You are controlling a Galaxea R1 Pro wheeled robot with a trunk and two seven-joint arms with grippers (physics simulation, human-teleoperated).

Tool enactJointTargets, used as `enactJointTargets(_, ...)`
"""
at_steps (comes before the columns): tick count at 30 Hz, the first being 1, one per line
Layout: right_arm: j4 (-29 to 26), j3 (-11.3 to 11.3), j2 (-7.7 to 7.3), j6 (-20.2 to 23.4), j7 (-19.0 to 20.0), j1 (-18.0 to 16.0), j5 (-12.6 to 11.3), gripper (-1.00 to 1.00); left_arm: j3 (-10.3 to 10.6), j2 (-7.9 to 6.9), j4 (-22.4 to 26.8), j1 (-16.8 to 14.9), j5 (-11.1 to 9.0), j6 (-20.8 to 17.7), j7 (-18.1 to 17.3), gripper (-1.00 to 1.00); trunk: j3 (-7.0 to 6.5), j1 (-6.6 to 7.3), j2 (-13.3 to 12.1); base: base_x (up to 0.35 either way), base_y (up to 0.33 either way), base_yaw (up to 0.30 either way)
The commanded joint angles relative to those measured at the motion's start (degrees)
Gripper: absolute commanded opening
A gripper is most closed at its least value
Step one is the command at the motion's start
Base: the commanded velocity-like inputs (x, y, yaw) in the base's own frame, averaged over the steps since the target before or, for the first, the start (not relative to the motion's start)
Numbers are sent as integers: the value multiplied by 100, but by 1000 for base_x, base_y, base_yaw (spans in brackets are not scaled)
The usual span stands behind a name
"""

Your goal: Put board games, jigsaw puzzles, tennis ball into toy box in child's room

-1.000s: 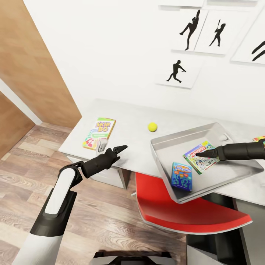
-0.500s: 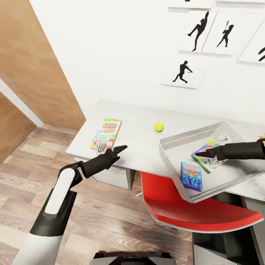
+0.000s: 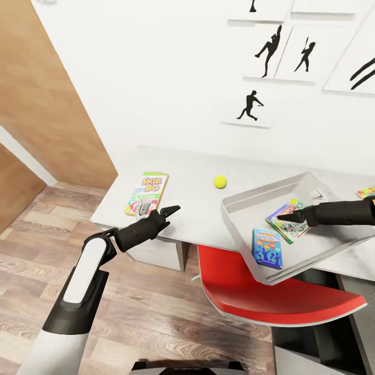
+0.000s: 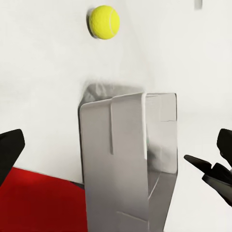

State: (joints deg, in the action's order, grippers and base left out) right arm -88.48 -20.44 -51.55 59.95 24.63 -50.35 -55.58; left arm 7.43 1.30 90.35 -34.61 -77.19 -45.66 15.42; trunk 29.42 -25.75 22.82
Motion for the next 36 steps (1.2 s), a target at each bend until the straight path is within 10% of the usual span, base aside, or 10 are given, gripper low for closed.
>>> enactJointTargets(1, 1, -8, -5, 5, 24, -11, 53, 100, -4, 2, 5, -4, -60, -14, 58, 100, 0, -4, 10, 0, 10, -27)
enactJointTargets(36, -156, 74, 4, 5, -416, -10, 40, 100, -5, 2, 5, -8, -60, -14, 52, 100, -320, -4, 10, 0, 48, -5)
